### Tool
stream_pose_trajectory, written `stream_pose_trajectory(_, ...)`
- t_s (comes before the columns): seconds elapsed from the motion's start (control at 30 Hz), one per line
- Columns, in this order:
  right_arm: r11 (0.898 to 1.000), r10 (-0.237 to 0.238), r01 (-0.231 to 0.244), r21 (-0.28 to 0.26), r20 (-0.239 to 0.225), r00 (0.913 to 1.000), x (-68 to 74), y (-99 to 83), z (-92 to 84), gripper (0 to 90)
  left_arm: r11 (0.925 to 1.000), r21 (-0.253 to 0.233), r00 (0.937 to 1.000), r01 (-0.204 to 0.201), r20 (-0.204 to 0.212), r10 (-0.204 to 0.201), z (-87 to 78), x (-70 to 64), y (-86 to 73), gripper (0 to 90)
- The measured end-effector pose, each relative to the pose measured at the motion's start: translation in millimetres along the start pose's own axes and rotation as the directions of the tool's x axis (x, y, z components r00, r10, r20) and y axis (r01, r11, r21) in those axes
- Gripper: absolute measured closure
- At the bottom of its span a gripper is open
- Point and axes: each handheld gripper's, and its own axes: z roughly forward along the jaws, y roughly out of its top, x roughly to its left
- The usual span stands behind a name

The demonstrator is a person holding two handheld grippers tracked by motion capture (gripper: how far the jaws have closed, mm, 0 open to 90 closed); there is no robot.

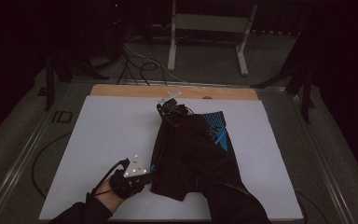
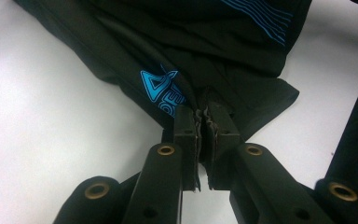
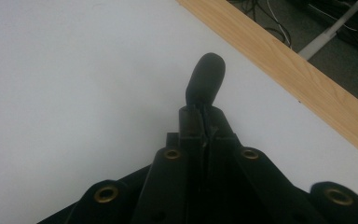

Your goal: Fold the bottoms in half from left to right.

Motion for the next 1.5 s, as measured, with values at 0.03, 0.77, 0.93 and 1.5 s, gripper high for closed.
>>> stream_pose_trajectory(0.03, 1.0, 0.005, -0.005, 0.0, 0.0, 1.0, -1.1, -1.2, -1.1, 88.0, 1.0, -0.001, 1.0, -0.003, -0.001, 0.003, 1.0, -0.9, 1.1, 84.9)
stream_pose_trajectory(0.77, 0.999, 0.045, -0.045, -0.003, 0.025, 0.9987, -26.9, -19.6, -22.4, 88.0, 0.9989, -0.011, 0.9979, -0.045, 0.046, 0.045, 14.9, -10.0, 21.7, 84.9)
stream_pose_trajectory(0.93, 0.998, 0.055, -0.055, -0.006, 0.033, 0.9979, -34.4, -25.1, -27.3, 88.0, 0.9983, -0.013, 0.9966, -0.057, 0.059, 0.058, 20.8, -12.4, 26.4, 84.9)
stream_pose_trajectory(1.5, 0.996, 0.086, -0.086, -0.005, 0.069, 0.9939, -57.0, -43.1, -43.0, 87.9, 0.9945, -0.022, 0.9907, -0.102, 0.088, 0.104, 34.7, -22.8, 47.6, 84.9)
